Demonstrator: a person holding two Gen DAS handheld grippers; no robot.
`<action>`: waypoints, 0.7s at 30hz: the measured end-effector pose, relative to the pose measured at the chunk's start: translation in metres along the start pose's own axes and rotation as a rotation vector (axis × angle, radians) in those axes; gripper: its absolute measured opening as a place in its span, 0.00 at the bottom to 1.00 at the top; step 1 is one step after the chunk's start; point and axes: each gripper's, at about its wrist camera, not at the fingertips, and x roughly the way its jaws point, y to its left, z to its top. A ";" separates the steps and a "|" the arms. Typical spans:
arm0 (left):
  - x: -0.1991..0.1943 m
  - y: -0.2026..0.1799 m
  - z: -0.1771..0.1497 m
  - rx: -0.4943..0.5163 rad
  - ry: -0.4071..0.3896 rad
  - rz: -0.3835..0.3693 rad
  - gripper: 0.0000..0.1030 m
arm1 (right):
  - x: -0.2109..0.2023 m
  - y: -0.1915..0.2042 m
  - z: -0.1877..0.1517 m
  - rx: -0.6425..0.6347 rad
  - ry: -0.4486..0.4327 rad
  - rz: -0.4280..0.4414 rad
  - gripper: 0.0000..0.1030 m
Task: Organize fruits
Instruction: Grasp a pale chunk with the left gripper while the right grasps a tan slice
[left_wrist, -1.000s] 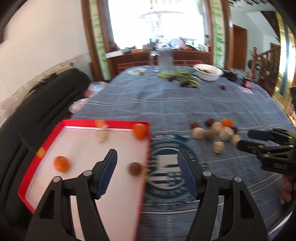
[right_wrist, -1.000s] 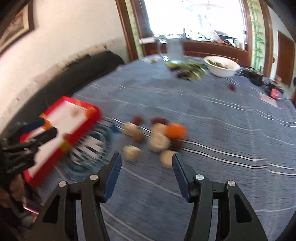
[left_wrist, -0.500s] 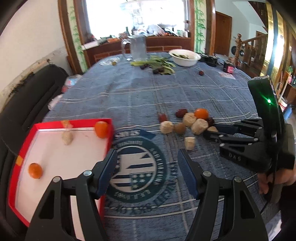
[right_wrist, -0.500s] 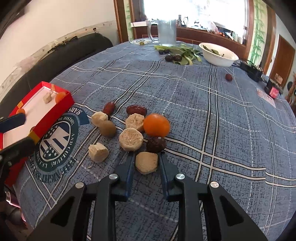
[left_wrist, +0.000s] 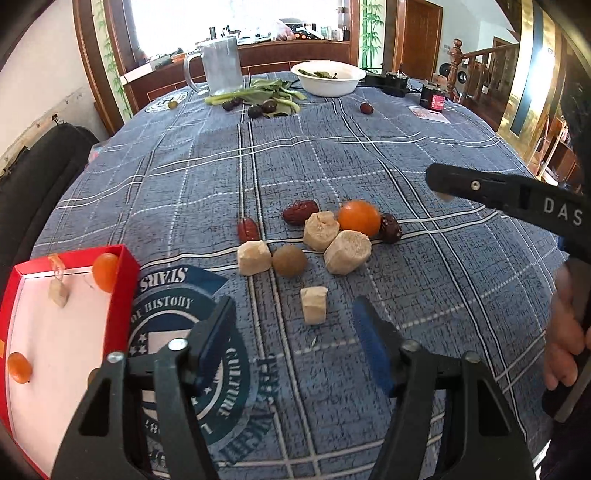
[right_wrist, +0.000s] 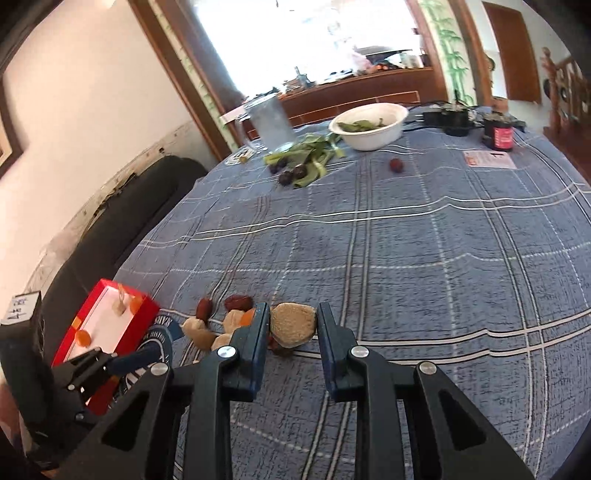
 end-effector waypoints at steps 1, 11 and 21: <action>0.002 0.000 0.001 0.001 0.004 -0.002 0.52 | 0.001 -0.001 0.000 0.008 0.006 0.002 0.24; 0.017 -0.004 -0.001 0.002 0.029 -0.035 0.27 | 0.008 0.000 -0.002 -0.003 0.036 -0.004 0.24; 0.018 -0.007 -0.002 0.003 -0.002 -0.045 0.16 | 0.006 -0.001 -0.001 -0.004 0.017 -0.023 0.24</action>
